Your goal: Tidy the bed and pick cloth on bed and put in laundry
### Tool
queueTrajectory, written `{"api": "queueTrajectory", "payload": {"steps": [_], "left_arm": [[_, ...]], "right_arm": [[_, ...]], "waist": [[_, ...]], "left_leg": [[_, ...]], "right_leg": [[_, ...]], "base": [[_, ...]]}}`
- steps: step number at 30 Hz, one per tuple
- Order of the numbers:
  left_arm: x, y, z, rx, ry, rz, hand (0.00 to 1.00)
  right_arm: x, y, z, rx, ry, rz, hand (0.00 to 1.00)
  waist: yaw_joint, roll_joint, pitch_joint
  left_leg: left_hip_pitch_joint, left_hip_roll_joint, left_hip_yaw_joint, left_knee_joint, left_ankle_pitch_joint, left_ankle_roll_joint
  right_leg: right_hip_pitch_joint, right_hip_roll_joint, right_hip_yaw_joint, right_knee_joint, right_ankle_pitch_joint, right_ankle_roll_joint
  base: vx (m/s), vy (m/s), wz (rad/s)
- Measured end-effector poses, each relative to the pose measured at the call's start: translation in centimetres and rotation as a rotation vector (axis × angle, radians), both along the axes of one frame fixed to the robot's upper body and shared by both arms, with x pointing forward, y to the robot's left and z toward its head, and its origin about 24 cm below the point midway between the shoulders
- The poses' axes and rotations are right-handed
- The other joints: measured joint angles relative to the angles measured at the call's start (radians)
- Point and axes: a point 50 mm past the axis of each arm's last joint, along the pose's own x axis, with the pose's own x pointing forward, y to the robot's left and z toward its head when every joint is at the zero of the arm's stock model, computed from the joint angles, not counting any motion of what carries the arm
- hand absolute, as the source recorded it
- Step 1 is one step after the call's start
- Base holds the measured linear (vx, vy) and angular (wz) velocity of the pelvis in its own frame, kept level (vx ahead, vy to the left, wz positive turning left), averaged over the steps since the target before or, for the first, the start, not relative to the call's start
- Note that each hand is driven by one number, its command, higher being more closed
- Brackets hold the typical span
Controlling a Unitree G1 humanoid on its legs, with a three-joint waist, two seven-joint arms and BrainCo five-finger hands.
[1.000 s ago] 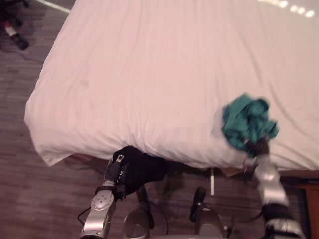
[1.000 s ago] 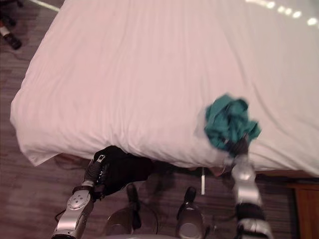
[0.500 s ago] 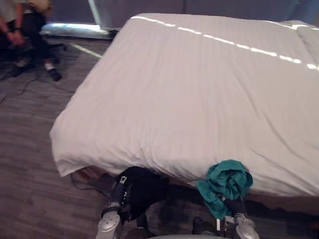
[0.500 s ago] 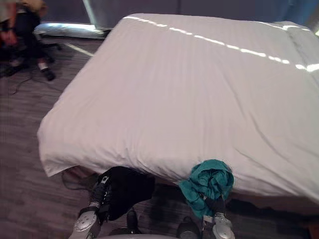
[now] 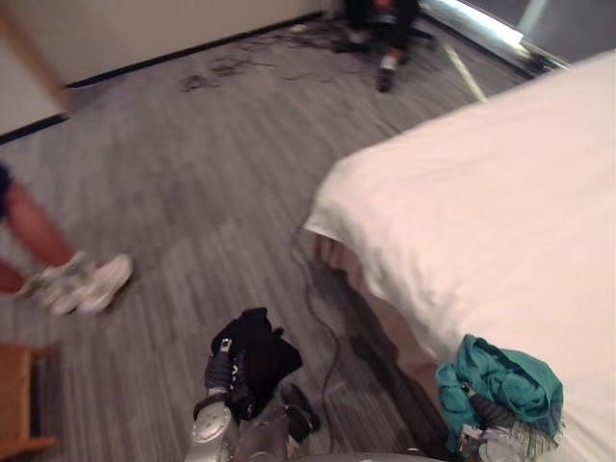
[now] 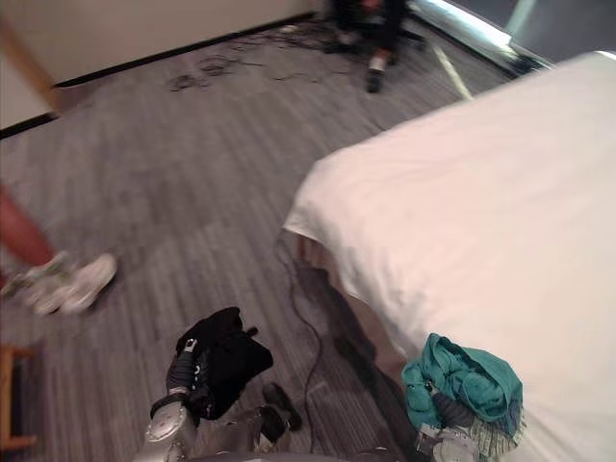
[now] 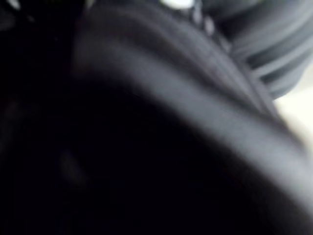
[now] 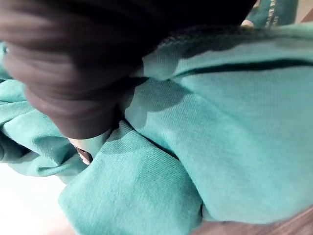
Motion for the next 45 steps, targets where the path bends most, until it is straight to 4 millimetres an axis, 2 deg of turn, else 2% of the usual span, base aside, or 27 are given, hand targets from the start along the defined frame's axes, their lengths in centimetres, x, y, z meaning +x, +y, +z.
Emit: {"api": "queueTrajectory", "payload": {"steps": [2, 4, 5, 6, 7, 8, 9, 12, 13, 19, 22, 26, 27, 28, 29, 30, 31, 33, 35, 37, 38, 40, 41, 42, 43, 44, 45], "left_arm": [[0.2, 0.4, 0.1, 0.020, -0.003, -0.007, 1.00], [0.2, 0.8, 0.2, 0.043, -0.003, -0.021, 1.00], [0.1, 1.0, 0.3, 0.051, -0.006, -0.025, 1.00], [0.3, 2.0, 1.0, 0.097, -0.039, -0.033, 1.00], [0.2, 2.5, 0.7, 0.113, -0.016, -0.037, 1.00], [0.0, 2.5, 0.3, 0.112, 0.004, -0.039, 1.00], [-0.7, 1.8, -0.3, 0.096, 0.039, -0.060, 1.00], [-1.9, 0.3, -1.3, 0.053, 0.084, -0.084, 1.00], [-1.1, -2.0, -2.4, 0.016, 0.124, -0.166, 1.00], [-1.1, -1.9, -2.4, 0.016, 0.128, -0.163, 1.00], [-1.6, -1.5, -3.4, 0.019, 0.180, -0.145, 1.00], [-1.8, -0.2, -4.0, 0.034, 0.223, -0.105, 1.00], [-1.9, -0.1, -4.2, 0.022, 0.231, -0.076, 1.00], [-2.5, 0.5, -4.4, 0.022, 0.250, -0.031, 1.00], [-2.5, 1.2, -4.3, 0.036, 0.249, -0.014, 1.00], [-2.2, 2.4, -3.9, 0.075, 0.237, 0.002, 1.00], [-1.9, 1.9, -4.0, 0.064, 0.246, 0.012, 1.00], [-2.0, 1.8, -4.1, 0.064, 0.250, 0.020, 1.00], [-1.7, 1.7, -3.8, 0.060, 0.229, 0.018, 1.00], [-1.0, 1.1, -3.1, 0.044, 0.186, 0.019, 1.00], [-0.9, 1.0, -3.0, 0.040, 0.177, 0.020, 1.00], [-0.5, 0.8, -2.8, 0.035, 0.164, 0.016, 1.00], [-0.5, 0.6, -2.9, 0.031, 0.164, 0.012, 1.00], [-0.2, 0.4, -2.7, 0.029, 0.153, 0.004, 1.00], [0.0, 0.5, -2.6, 0.032, 0.148, 0.001, 1.00], [-0.1, 0.8, -2.6, 0.040, 0.152, 0.001, 1.00], [-0.4, 1.0, -2.6, 0.056, 0.157, -0.008, 1.00]], "right_arm": [[2.2, 1.2, 1.1, 0.008, -0.074, 0.075, 1.00], [4.0, 2.1, 2.3, 0.014, -0.170, 0.103, 1.00], [4.2, 2.5, 2.3, 0.029, -0.180, 0.098, 1.00], [4.9, 3.4, 2.6, 0.057, -0.216, 0.095, 1.00], [5.2, 4.0, 2.7, 0.079, -0.229, 0.097, 1.00], [5.3, 4.2, 2.6, 0.086, -0.229, 0.107, 1.00], [5.0, 4.5, 2.3, 0.106, -0.214, 0.114, 1.00], [4.8, 4.5, 1.9, 0.113, -0.193, 0.114, 1.00], [1.3, 4.2, -0.4, 0.141, -0.067, 0.066, 1.00], [1.1, 4.1, -0.7, 0.142, -0.053, 0.060, 1.00], [0.0, 3.5, -2.4, 0.153, 0.041, 0.022, 1.00], [-1.6, 2.5, -3.9, 0.151, 0.153, -0.018, 1.00], [-1.9, 2.1, -4.0, 0.140, 0.174, -0.018, 1.00], [-1.8, 1.9, -4.0, 0.124, 0.180, -0.012, 1.00], [-1.7, 1.9, -3.9, 0.121, 0.178, -0.014, 1.00], [-1.6, 1.7, -3.8, 0.114, 0.173, -0.018, 1.00], [-1.2, 0.6, -3.6, 0.083, 0.174, -0.039, 1.00], [0.0, -0.5, -2.8, 0.047, 0.139, -0.048, 1.00], [1.0, -0.9, -2.2, 0.030, 0.105, -0.046, 1.00], [1.8, -1.3, -1.8, 0.008, 0.092, -0.032, 1.00], [2.0, -1.2, -1.7, 0.005, 0.087, -0.028, 1.00], [2.4, -0.9, -1.6, 0.009, 0.081, -0.010, 1.00], [2.5, -0.6, -1.7, 0.011, 0.085, 0.007, 1.00], [2.5, -0.4, -1.8, 0.008, 0.089, 0.015, 1.00], [2.7, -0.1, -1.8, 0.015, 0.086, 0.019, 1.00], [3.1, 0.4, -1.8, 0.025, 0.077, 0.026, 1.00], [2.9, 0.8, -2.0, 0.037, 0.083, 0.025, 1.00]], "waist": [[0.001, -0.003, 0.000], [-0.013, 0.010, 0.009], [-0.017, -0.004, 0.010], [-0.018, -0.063, 0.027], [-0.015, -0.080, 0.052], [-0.013, -0.098, 0.049], [-0.009, -0.084, 0.049], [0.023, -0.059, 0.042], [0.036, -0.028, -0.028], [0.036, -0.029, -0.028], [0.035, -0.030, -0.029], [0.033, -0.031, -0.024], [0.036, -0.015, -0.009], [0.053, 0.007, 0.016], [0.054, -0.002, 0.021], [0.059, -0.044, 0.036], [0.063, -0.019, 0.059], [0.064, -0.012, 0.067], [0.063, -0.004, 0.073], [0.064, -0.003, 0.074], [0.068, -0.001, 0.074], [0.089, -0.030, 0.071], [0.088, -0.052, 0.067], [0.083, -0.076, 0.075], [0.084, -0.090, 0.082], [0.084, -0.102, 0.088], [0.076, -0.094, 0.092]], "left_leg": [[0.018, -0.054, -0.090, -0.058, 0.018, -0.027], [0.099, -0.107, -0.147, -0.210, 0.021, -0.062], [0.107, -0.120, -0.146, -0.215, -0.018, -0.133], [0.057, -0.130, -0.218, -0.014, 0.029, 0.041], [0.074, -0.155, -0.265, 0.002, -0.011, 0.014], [0.085, -0.164, -0.269, -0.007, -0.013, -0.002], [0.103, -0.172, -0.307, -0.020, -0.013, -0.001], [0.145, -0.165, -0.310, -0.077, -0.005, -0.011], [0.259, -0.127, -0.329, -0.304, 0.092, -0.053], [0.263, -0.126, -0.324, -0.305, 0.091, -0.054], [0.292, -0.123, -0.313, -0.308, 0.090, -0.056], [0.260, -0.105, -0.321, -0.187, 0.011, -0.097], [0.239, -0.072, -0.311, -0.100, -0.052, -0.133], [0.216, -0.019, -0.294, 0.064, -0.116, -0.219], [0.181, -0.007, -0.291, 0.164, -0.118, -0.224], [0.079, -0.004, -0.263, 0.384, -0.096, -0.233], [0.006, 0.047, -0.271, 0.549, -0.116, -0.199], [-0.047, 0.057, -0.260, 0.526, -0.138, -0.178], [-0.064, 0.047, -0.236, 0.326, -0.132, -0.186], [-0.064, 0.016, -0.212, -0.002, -0.049, -0.200], [-0.065, 0.014, -0.204, -0.049, -0.028, -0.200], [-0.067, -0.017, -0.194, -0.067, 0.065, -0.123], [-0.059, -0.040, -0.197, -0.034, 0.087, -0.059], [-0.058, -0.051, -0.182, 0.032, 0.068, -0.027], [-0.047, -0.050, -0.174, 0.067, 0.059, -0.022], [0.002, -0.048, -0.178, 0.078, 0.025, -0.026], [0.101, -0.042, -0.209, 0.034, -0.021, -0.040]], "right_leg": [[-0.113, 0.058, 0.202, 0.098, -0.042, 0.024], [-0.204, 0.210, 0.421, 0.024, -0.106, 0.099], [-0.221, 0.220, 0.468, -0.036, -0.110, 0.107], [-0.259, 0.190, 0.551, -0.164, -0.099, 0.139], [-0.266, 0.186, 0.626, -0.259, -0.089, 0.189], [-0.272, 0.199, 0.678, -0.322, -0.078, 0.202], [-0.267, 0.240, 0.740, -0.399, 0.018, 0.204], [-0.212, 0.270, 0.740, -0.531, 0.079, 0.190], [-0.108, 0.336, 0.724, -0.741, 0.180, 0.157], [-0.105, 0.337, 0.729, -0.744, 0.180, 0.157], [-0.082, 0.340, 0.738, -0.746, 0.175, 0.154], [-0.078, 0.346, 0.725, -0.690, 0.124, 0.134], [-0.077, 0.372, 0.708, -0.615, 0.086, 0.124], [-0.062, 0.432, 0.658, -0.474, 0.015, 0.091], [-0.047, 0.442, 0.646, -0.434, -0.020, 0.077], [-0.003, 0.428, 0.630, -0.463, -0.111, 0.004], [0.031, 0.441, 0.590, -0.477, -0.119, -0.007], [0.042, 0.441, 0.594, -0.511, -0.116, -0.012], [0.042, 0.434, 0.614, -0.557, -0.111, -0.010], [0.062, 0.417, 0.625, -0.621, -0.100, 0.022], [0.069, 0.417, 0.632, -0.636, -0.100, 0.032], [0.102, 0.382, 0.643, -0.649, -0.124, 0.086], [0.099, 0.347, 0.645, -0.599, -0.149, 0.129], [0.061, 0.315, 0.655, -0.461, -0.150, 0.156], [0.028, 0.308, 0.662, -0.351, -0.123, 0.206], [-0.014, 0.304, 0.664, -0.185, -0.030, 0.279], [-0.096, 0.302, 0.663, 0.046, 0.161, 0.324]], "base": [[0.14, 0.143, 1.86], [0.21, 0.110, 2.25], [0.23, -0.033, 2.19], [0.22, -0.092, 1.85], [0.19, -0.145, 1.61], [0.12, -0.107, 1.16], [0.12, -0.058, 0.63], [0.13, -0.007, 0.02], [0.06, -0.005, -0.08], [0.00, 0.000, -0.01], [0.01, -0.015, -0.12], [0.01, -0.056, 0.04], [-0.02, -0.130, -0.21], [0.00, -0.147, -0.23], [-0.01, -0.202, -0.03], [-0.04, -0.222, 0.38], [-0.06, -0.170, 0.31], [0.09, -0.088, 0.08], [0.21, -0.055, 0.00], [0.40, 0.002, -0.05], [0.46, 0.046, -0.22], [0.50, 0.072, -0.31], [0.64, 0.043, -0.02], [0.79, 0.043, 0.10], [0.80, 0.059, 0.11], [0.82, 0.110, 0.07], [0.70, 0.089, 0.17]]}}
